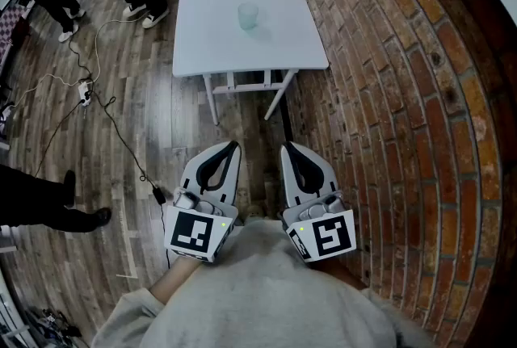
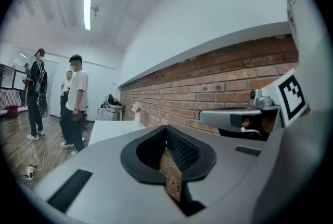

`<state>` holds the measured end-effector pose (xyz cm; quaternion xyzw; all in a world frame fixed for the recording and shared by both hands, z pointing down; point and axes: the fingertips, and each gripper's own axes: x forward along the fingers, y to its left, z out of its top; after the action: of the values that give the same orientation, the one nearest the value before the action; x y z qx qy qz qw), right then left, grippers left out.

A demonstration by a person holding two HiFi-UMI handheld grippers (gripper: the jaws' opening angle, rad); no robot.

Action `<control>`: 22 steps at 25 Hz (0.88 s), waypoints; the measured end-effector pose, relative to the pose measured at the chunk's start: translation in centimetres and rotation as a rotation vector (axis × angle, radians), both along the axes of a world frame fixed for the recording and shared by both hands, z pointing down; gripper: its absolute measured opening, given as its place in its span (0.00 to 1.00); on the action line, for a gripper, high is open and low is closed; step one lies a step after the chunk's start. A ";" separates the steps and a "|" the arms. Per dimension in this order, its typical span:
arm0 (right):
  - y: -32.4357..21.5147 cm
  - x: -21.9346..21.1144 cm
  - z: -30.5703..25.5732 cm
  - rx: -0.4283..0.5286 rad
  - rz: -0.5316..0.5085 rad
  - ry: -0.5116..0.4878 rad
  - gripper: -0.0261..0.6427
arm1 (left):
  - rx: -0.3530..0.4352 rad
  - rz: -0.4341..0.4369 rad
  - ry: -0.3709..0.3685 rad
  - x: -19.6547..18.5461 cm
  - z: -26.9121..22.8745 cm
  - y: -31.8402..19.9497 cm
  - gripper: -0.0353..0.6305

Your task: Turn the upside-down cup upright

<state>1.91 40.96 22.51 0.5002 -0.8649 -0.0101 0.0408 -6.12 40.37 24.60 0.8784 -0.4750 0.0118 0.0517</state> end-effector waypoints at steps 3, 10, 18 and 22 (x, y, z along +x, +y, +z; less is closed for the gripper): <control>-0.3 -0.5 0.3 0.000 -0.001 -0.001 0.05 | -0.017 -0.015 0.019 -0.5 0.1 -0.1 0.07; -0.6 -1.3 0.1 0.010 0.003 -0.007 0.05 | -0.004 -0.037 0.012 -1.9 -0.3 -0.8 0.07; -1.0 -1.8 -0.4 0.035 0.033 -0.035 0.05 | 0.015 -0.023 0.003 -2.9 -0.7 -1.8 0.07; -1.1 -1.8 -0.4 0.034 0.067 -0.035 0.05 | 0.017 -0.010 -0.001 -3.4 -0.7 -2.3 0.07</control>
<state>0.08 39.83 22.15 0.5295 -0.8480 -0.0148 0.0172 -9.53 38.03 23.86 0.8764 -0.4796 0.0079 0.0438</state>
